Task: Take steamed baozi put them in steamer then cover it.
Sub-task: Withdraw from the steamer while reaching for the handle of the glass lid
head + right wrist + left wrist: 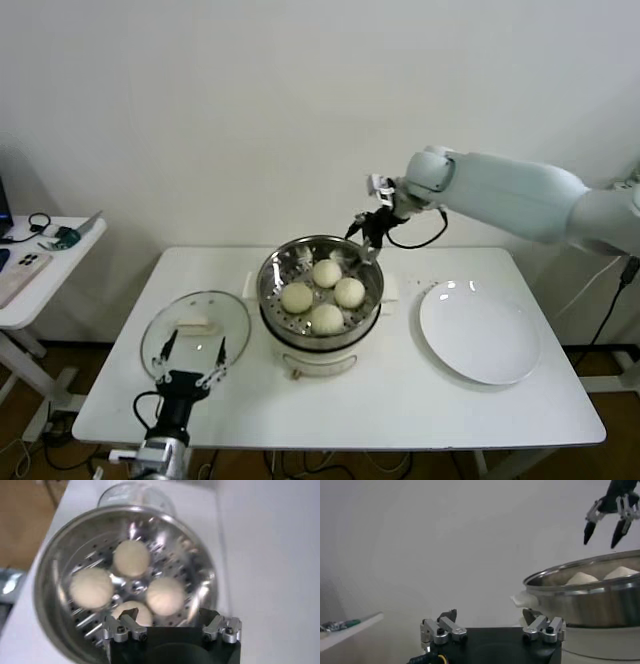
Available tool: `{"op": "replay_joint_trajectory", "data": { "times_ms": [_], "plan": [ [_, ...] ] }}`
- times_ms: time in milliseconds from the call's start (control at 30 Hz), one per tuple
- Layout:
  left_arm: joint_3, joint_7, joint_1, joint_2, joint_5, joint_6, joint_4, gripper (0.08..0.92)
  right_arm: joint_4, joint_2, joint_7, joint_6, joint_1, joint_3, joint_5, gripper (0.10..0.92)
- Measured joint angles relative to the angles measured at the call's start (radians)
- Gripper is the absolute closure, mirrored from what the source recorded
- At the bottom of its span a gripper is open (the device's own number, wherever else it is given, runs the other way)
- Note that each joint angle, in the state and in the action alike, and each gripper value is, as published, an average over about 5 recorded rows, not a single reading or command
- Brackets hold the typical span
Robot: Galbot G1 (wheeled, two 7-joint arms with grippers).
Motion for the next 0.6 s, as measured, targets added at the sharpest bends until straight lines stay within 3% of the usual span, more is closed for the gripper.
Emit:
{"op": "replay_joint_trajectory", "data": {
  "times_ms": [600],
  "plan": [
    [-0.019,-0.031,0.009,0.011,0.165,0.054,-0.078,0.177,0.275,-0.372,0.395,0.155,-0.598,0.738,-0.107,0.203]
  ]
}}
